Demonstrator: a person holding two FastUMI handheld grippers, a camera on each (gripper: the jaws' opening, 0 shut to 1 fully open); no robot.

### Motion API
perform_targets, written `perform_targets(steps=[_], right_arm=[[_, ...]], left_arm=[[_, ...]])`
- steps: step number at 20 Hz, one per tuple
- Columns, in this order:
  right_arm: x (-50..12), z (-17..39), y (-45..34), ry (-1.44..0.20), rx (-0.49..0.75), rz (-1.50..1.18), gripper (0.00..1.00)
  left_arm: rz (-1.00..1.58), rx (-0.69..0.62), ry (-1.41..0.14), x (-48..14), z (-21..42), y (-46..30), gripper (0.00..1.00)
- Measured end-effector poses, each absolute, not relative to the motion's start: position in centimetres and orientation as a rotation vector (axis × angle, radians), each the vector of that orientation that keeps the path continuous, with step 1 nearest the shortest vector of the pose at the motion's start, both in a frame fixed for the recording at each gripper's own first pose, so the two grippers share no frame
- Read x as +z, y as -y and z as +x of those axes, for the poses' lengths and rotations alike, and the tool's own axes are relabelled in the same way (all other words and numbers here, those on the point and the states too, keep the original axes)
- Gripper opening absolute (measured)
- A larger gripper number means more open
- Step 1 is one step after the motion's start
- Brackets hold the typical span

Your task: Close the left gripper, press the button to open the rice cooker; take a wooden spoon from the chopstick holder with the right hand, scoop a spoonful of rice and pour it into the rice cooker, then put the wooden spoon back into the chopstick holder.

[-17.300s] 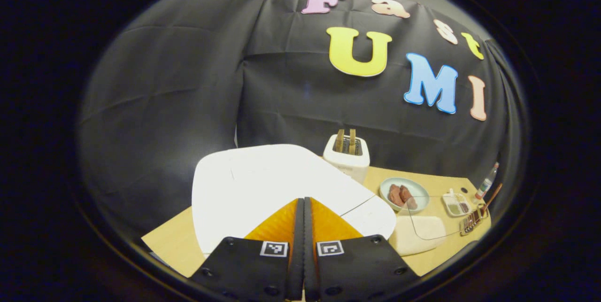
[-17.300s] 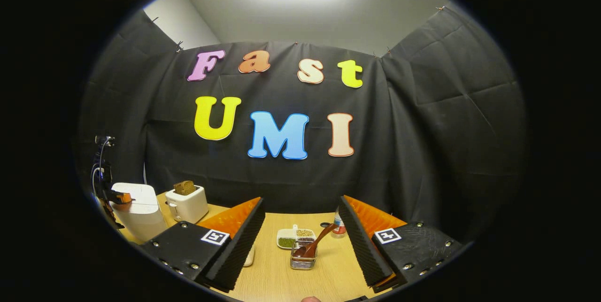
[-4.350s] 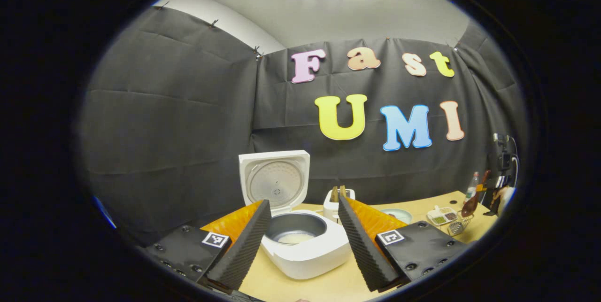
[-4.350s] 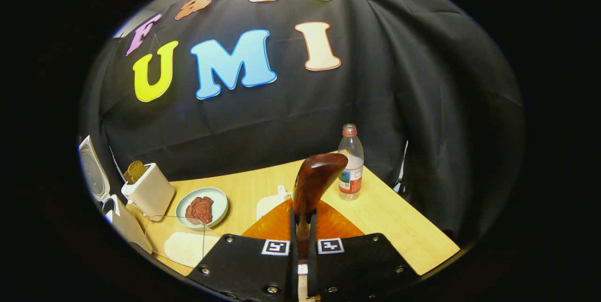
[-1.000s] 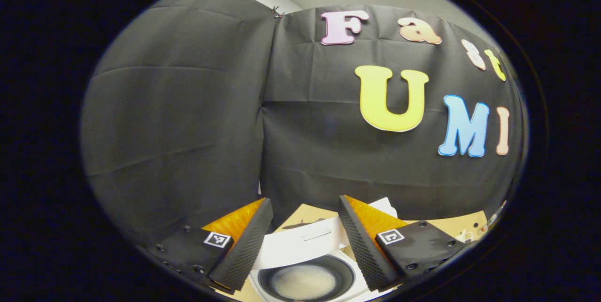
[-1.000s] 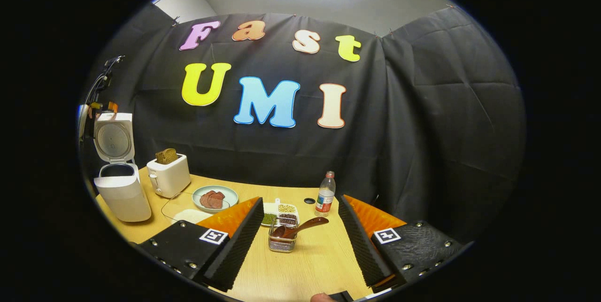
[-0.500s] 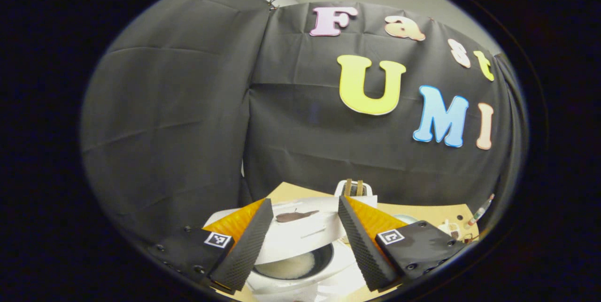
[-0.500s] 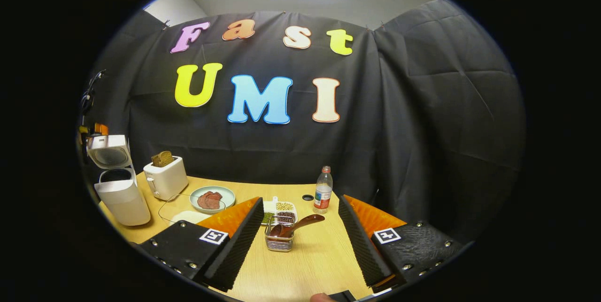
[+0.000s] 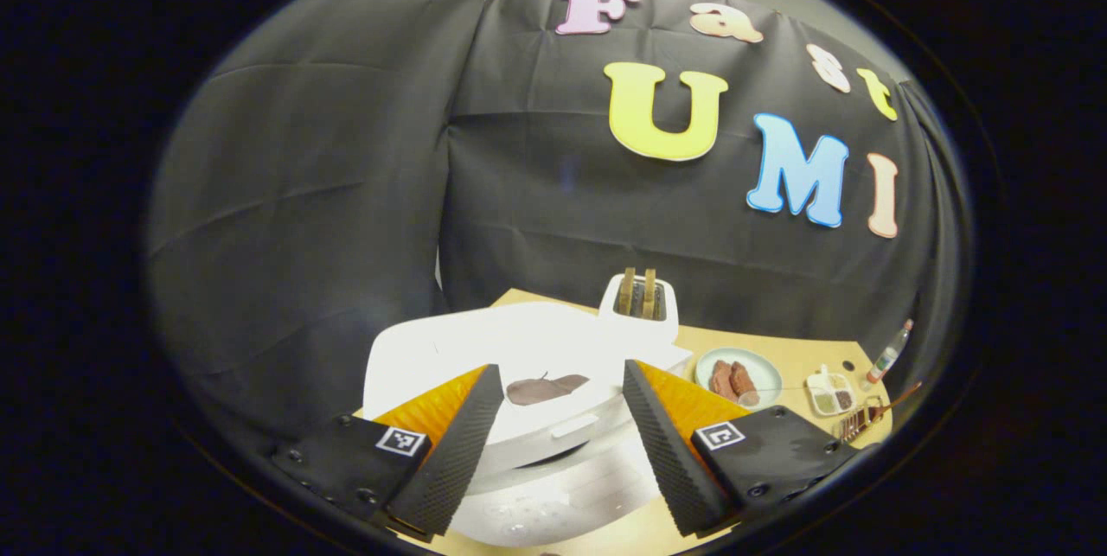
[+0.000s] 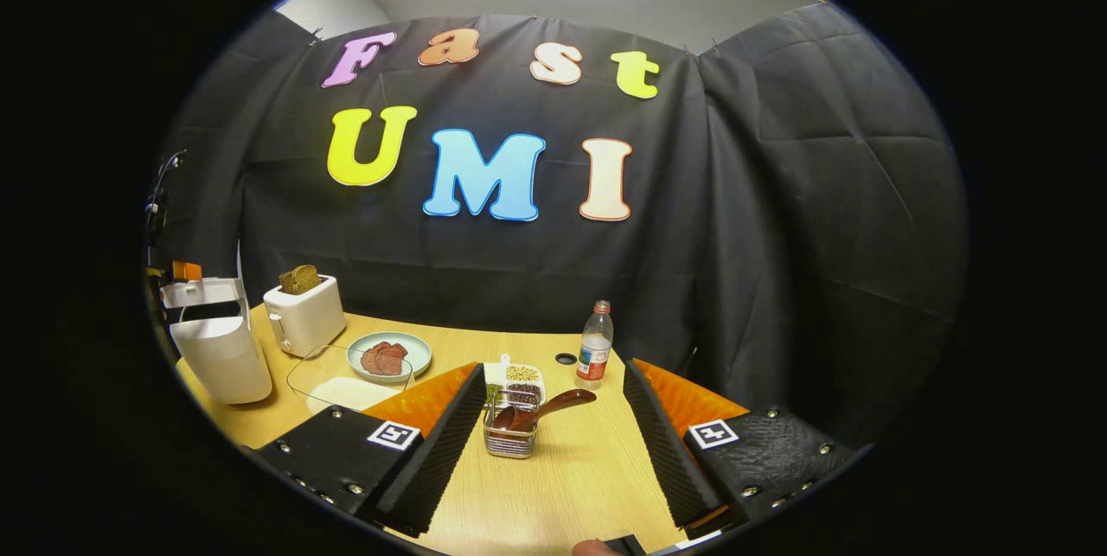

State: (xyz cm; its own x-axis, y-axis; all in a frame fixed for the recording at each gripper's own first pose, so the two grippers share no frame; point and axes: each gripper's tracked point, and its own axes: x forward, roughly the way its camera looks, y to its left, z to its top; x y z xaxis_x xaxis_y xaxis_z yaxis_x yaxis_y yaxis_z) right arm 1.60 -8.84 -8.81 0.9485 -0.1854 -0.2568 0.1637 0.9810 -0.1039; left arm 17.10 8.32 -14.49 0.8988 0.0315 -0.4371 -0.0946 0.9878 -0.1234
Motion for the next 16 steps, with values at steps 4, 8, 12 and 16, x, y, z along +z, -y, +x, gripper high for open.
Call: perform_targets(steps=[4, 8, 12, 16], right_arm=[[-9.0, 1.4, 8.9, -0.273, -0.181, -0.086, 0.97], [-8.5, 1.4, 9.3, -0.253, -0.188, -0.087, 0.97], [-8.7, 1.6, 9.3, -0.257, -0.19, -0.088, 0.97], [-9.0, 1.9, 9.3, -0.265, -0.187, -0.091, 0.97]], left_arm=[[-0.138, 0.066, -0.48, -16.2, 17.1, -8.3, 0.98], [-0.107, 0.062, -0.519, -18.3, 17.0, -8.3, 0.98], [-0.035, 0.059, -0.527, -19.4, 16.8, -8.0, 0.98], [-0.012, 0.05, -0.52, -19.6, 17.0, -8.0, 0.99]])
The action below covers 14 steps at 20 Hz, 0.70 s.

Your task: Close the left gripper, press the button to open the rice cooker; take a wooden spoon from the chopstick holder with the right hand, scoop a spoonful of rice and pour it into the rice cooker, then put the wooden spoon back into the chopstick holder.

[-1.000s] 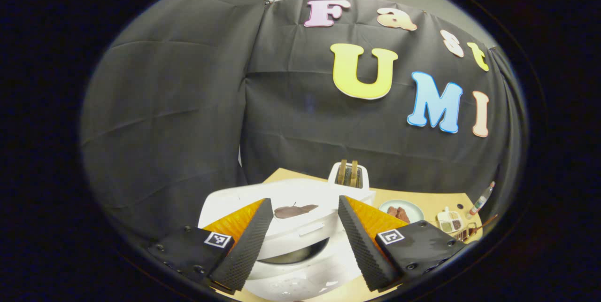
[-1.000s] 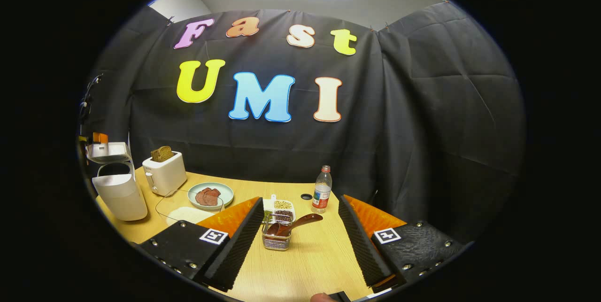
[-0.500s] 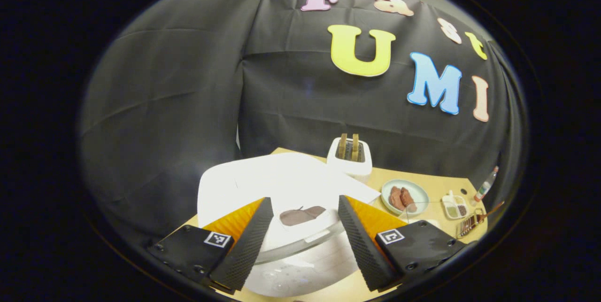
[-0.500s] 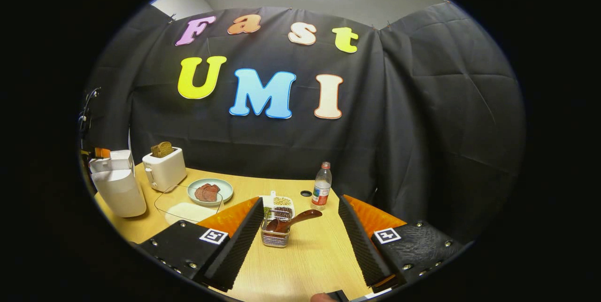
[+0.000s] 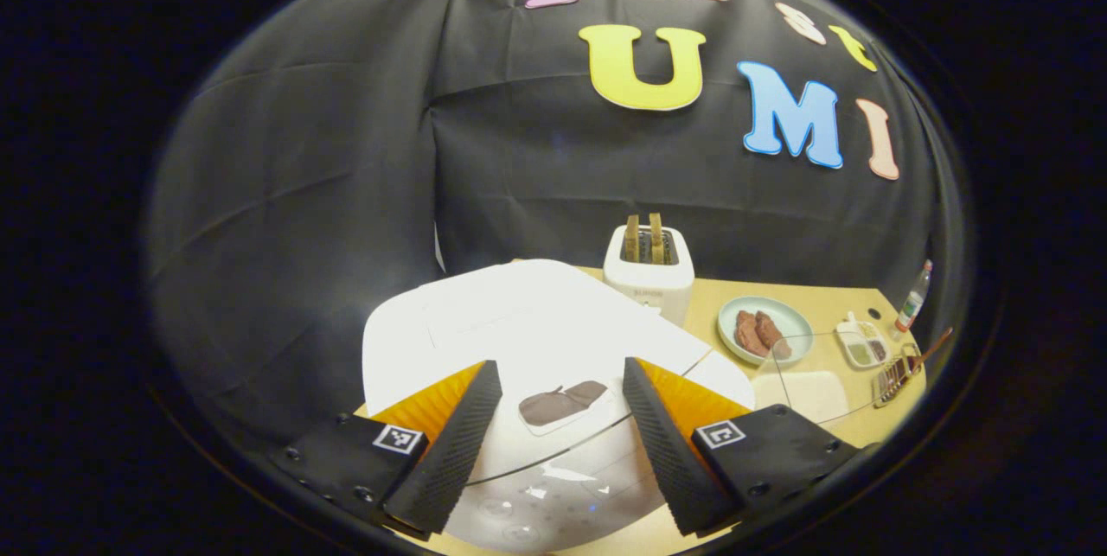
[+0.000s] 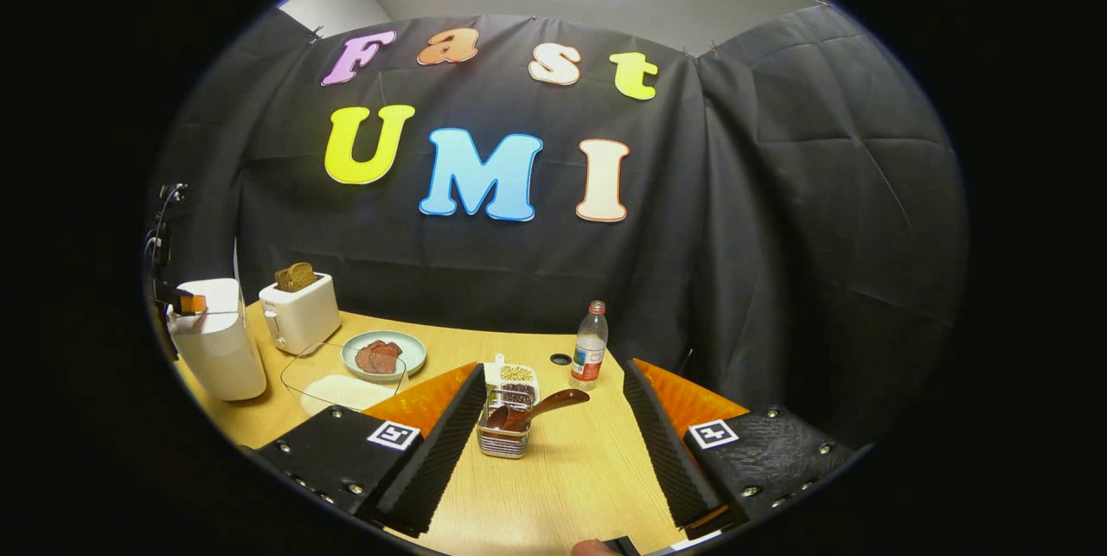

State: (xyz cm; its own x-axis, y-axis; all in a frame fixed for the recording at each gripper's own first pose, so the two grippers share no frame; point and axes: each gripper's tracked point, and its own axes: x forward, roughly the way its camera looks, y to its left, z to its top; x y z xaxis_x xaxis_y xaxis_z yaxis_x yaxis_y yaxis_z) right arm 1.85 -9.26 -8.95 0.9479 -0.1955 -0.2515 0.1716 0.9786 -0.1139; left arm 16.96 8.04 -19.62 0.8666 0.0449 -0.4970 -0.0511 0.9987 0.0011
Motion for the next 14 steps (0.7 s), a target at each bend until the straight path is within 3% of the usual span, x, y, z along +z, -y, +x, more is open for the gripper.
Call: perform_targets(steps=[9, 10, 14], right_arm=[[-8.3, 2.9, 6.2, -0.243, -0.129, -0.064, 0.98], [-7.8, 3.1, 5.6, -0.235, -0.117, -0.057, 0.98], [-6.3, 3.7, 3.0, -0.199, -0.059, -0.086, 0.97]], left_arm=[[0.009, 0.016, -0.49, -20.0, 16.3, -7.3, 1.0], [0.02, 0.012, -0.495, -19.8, 16.5, -7.2, 0.96], [-0.008, 0.019, -0.515, -18.5, 17.0, -7.7, 1.0]])
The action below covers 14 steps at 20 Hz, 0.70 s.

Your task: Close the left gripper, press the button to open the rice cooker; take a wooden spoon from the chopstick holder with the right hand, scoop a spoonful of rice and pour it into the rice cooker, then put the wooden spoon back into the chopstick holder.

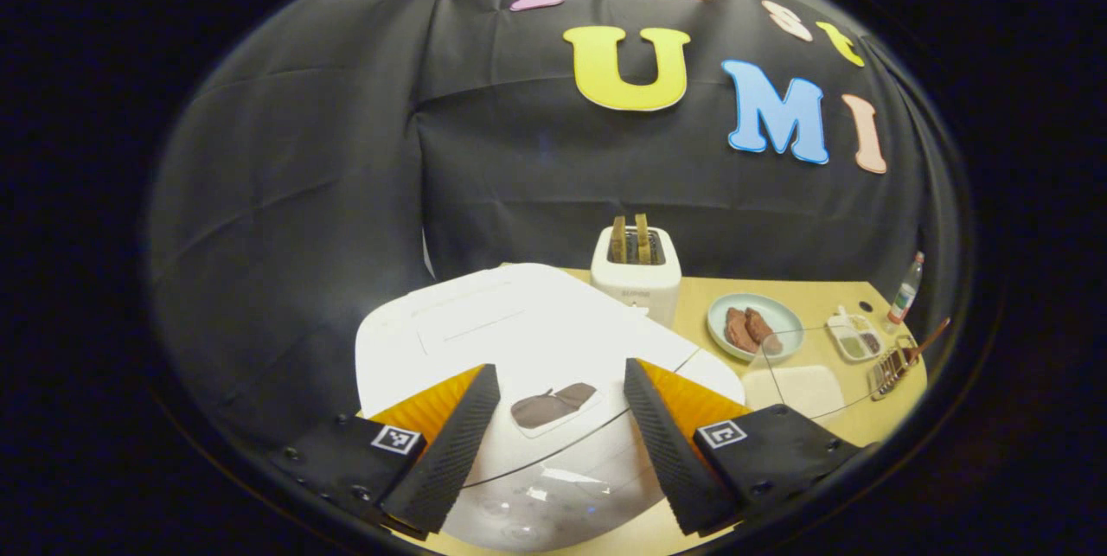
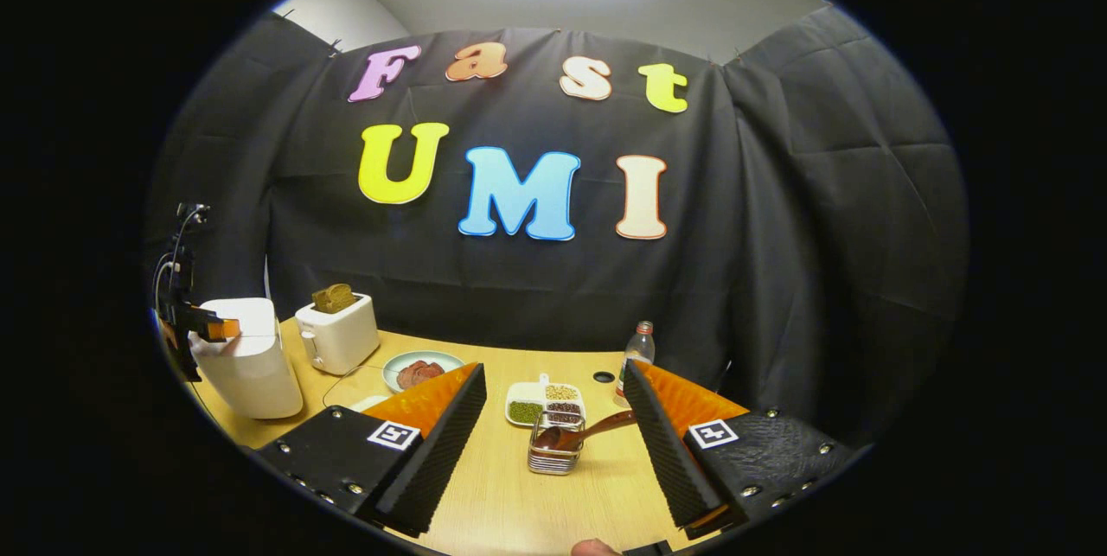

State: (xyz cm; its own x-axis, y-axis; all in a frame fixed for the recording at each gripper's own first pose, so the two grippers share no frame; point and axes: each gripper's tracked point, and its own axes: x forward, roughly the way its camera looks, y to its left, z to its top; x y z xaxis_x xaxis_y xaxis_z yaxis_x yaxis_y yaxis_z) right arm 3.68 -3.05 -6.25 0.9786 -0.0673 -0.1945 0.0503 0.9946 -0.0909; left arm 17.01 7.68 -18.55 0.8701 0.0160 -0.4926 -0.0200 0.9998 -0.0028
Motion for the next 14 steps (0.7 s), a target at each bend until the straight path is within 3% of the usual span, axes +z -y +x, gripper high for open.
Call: perform_targets(steps=[1, 2, 6, 9, 14], right_arm=[[-5.7, 3.7, 2.4, -0.187, -0.047, -0.09, 0.97], [-5.1, 3.7, 1.7, -0.175, -0.031, -0.086, 0.97], [-3.0, 3.2, -0.9, -0.126, 0.012, -0.031, 0.97], [-1.4, 2.8, -1.8, -0.086, 0.033, -0.042, 0.97], [0.5, 2.0, -2.5, -0.011, 0.05, -0.071, 0.97]], left_arm=[[-0.009, 0.023, -0.491, -17.3, 16.9, -7.8, 0.96], [-0.01, 0.017, -0.452, -15.6, 16.7, -7.4, 1.0], [0.029, -0.049, -0.274, -8.0, 13.9, -4.3, 0.96], [0.013, -0.084, -0.136, -2.5, 10.7, -2.4, 0.99], [0.02, -0.134, 0.034, 3.0, 6.1, -1.1, 0.94]])
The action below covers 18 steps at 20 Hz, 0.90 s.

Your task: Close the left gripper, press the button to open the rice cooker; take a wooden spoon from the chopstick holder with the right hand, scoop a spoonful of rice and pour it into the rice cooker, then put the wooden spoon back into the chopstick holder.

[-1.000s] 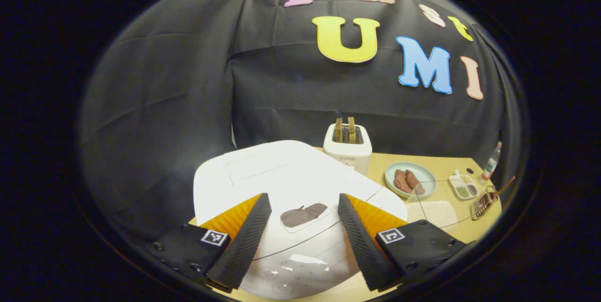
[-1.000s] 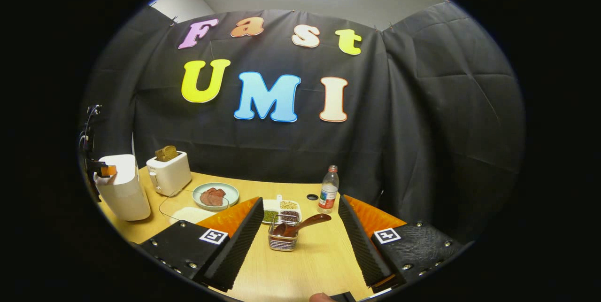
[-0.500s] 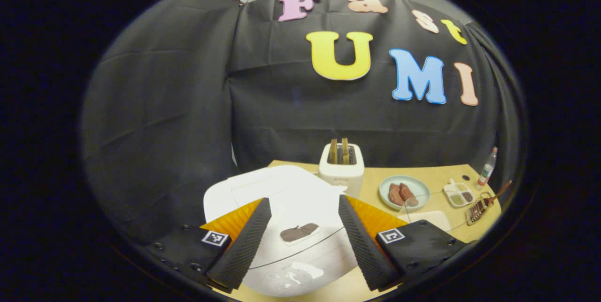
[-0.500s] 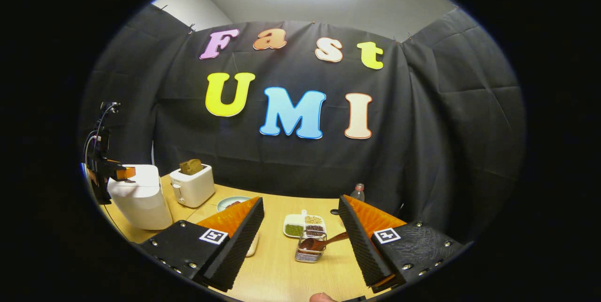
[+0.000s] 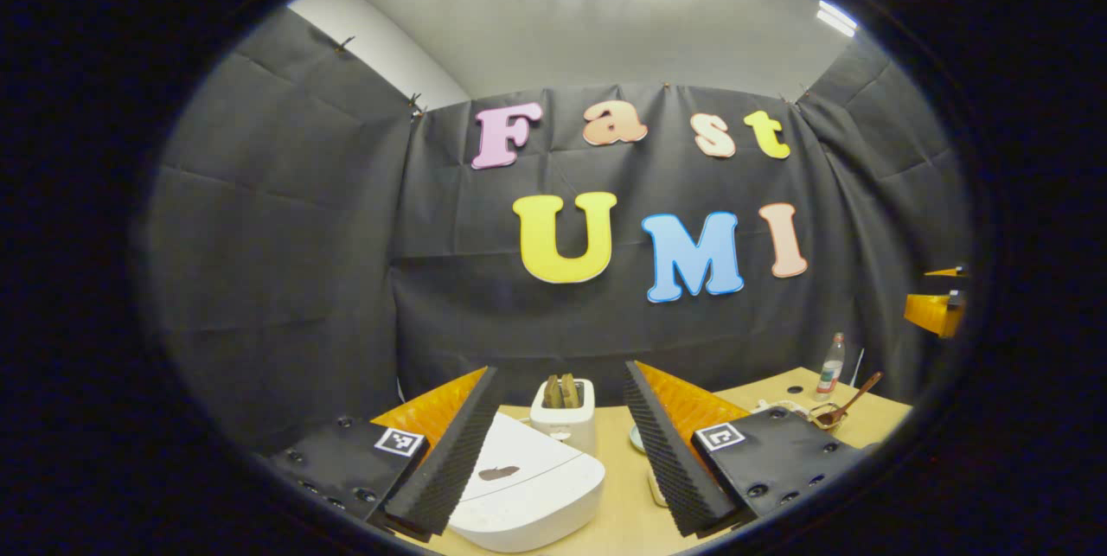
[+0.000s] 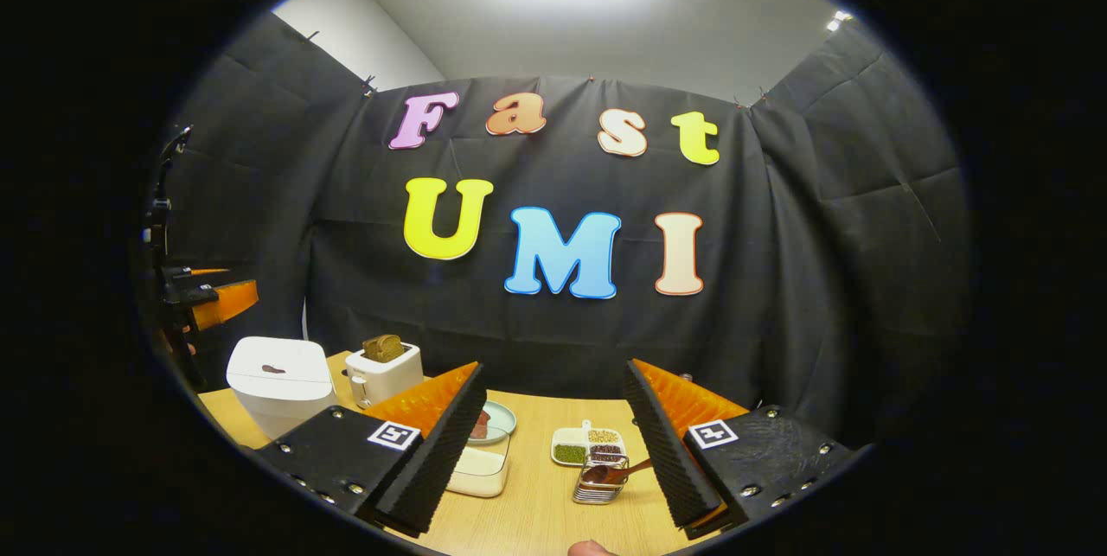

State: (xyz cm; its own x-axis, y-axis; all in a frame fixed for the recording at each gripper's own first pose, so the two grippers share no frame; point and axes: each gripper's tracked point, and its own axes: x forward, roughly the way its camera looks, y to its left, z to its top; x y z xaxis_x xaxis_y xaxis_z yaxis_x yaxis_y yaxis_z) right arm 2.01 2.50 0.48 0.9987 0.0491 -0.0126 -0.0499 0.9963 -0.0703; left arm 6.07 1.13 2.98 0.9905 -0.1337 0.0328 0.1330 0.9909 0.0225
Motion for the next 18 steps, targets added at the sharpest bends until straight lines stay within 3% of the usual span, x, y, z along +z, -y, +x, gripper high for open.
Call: perform_targets(steps=[5, 7, 8, 11, 12, 15, 16, 18], right_arm=[[-0.1, 1.6, -3.5, 0.004, 0.079, -0.079, 0.97], [-0.2, 1.8, -3.8, 0.007, 0.082, -0.073, 0.97], [-0.3, 1.8, -3.9, 0.006, 0.081, -0.065, 0.97], [-0.5, 1.9, -4.7, -0.003, 0.093, -0.028, 0.97], [-0.4, 1.9, -4.8, 0.002, 0.094, -0.025, 0.97], [0.0, 1.7, -4.9, 0.016, 0.088, -0.042, 0.97], [0.1, 1.7, -5.0, 0.016, 0.092, -0.041, 0.97], [-0.1, 1.7, -5.4, 0.011, 0.098, -0.033, 0.97]], left_arm=[[0.077, -0.111, 0.128, 5.5, 2.2, -1.0, 0.98], [0.081, -0.104, 0.139, 5.8, 1.5, -0.8, 0.98], [0.075, -0.102, 0.136, 5.6, 1.2, -0.7, 0.93], [0.036, -0.105, 0.122, 5.3, 1.2, -0.3, 1.0], [0.03, -0.104, 0.119, 5.2, 1.3, -0.4, 0.93], [0.018, -0.098, 0.122, 5.1, 1.4, -0.6, 0.93], [0.014, -0.101, 0.124, 5.2, 1.4, -0.5, 0.98], [0.018, -0.102, 0.128, 5.1, 1.5, -0.5, 0.94]])
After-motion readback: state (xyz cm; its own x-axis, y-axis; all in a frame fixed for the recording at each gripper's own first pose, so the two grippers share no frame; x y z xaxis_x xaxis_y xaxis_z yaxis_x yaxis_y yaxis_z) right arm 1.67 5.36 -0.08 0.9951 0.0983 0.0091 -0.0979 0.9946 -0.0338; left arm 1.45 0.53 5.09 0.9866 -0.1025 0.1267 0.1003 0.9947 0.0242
